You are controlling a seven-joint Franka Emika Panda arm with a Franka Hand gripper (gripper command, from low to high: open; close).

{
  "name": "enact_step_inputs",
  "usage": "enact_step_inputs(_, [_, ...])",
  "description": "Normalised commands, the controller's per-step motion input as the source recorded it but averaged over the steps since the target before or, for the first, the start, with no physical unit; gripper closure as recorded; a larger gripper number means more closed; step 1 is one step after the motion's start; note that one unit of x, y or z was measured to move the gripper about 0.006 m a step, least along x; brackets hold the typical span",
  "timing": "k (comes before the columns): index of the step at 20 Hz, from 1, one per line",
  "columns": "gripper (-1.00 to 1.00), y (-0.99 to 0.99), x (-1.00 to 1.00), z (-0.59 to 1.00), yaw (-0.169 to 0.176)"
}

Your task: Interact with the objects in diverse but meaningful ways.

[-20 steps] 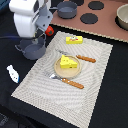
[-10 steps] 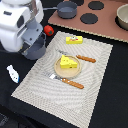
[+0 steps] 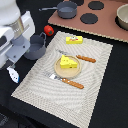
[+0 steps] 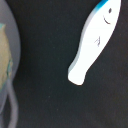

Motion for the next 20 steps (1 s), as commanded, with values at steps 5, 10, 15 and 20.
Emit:
enact_step_inputs(5, [-1.00,0.00,-0.01,-0.31,-0.023])
enact_step_inputs(10, [-1.00,0.07,-0.01,-0.30,-0.047])
enact_step_inputs(15, [-1.00,-0.04,-0.02,-0.29,-0.071])
enact_step_inputs(20, [-1.00,-0.19,-0.11,-0.22,-0.101])
